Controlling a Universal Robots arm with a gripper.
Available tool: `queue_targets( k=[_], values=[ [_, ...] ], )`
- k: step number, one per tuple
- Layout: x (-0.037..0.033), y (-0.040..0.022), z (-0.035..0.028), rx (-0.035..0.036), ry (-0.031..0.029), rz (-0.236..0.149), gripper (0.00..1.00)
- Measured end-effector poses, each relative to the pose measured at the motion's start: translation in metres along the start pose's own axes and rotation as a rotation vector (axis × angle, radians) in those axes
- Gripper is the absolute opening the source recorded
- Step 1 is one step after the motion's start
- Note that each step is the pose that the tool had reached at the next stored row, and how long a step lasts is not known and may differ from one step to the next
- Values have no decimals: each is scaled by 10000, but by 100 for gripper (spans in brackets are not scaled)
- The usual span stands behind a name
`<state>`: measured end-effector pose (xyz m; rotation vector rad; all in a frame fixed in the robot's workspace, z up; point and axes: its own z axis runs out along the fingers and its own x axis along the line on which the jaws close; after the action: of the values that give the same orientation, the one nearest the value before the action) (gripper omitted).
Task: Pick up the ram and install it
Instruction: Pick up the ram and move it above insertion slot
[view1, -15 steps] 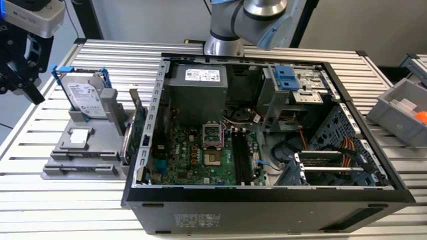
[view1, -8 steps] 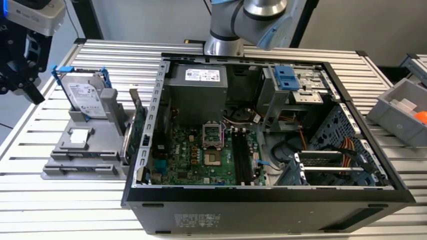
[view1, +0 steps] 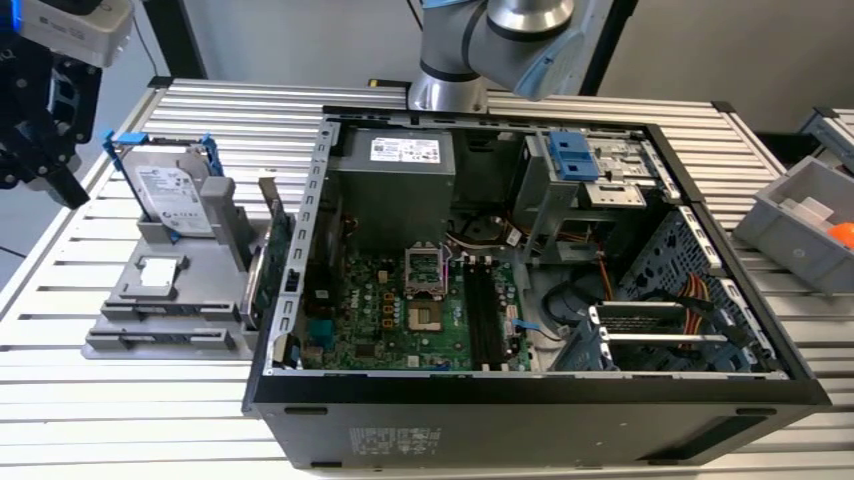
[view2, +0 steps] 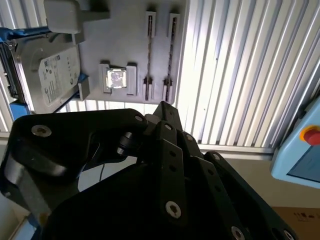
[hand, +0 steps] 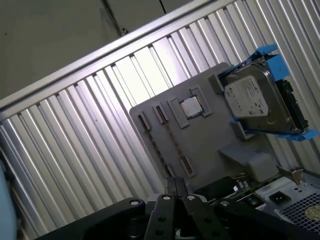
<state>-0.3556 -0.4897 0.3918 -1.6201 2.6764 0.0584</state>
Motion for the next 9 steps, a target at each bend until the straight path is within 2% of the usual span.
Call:
queue_targets(
  k=[9],
  values=[
    [0,0,0,-21,18,-697,0]
  ],
)
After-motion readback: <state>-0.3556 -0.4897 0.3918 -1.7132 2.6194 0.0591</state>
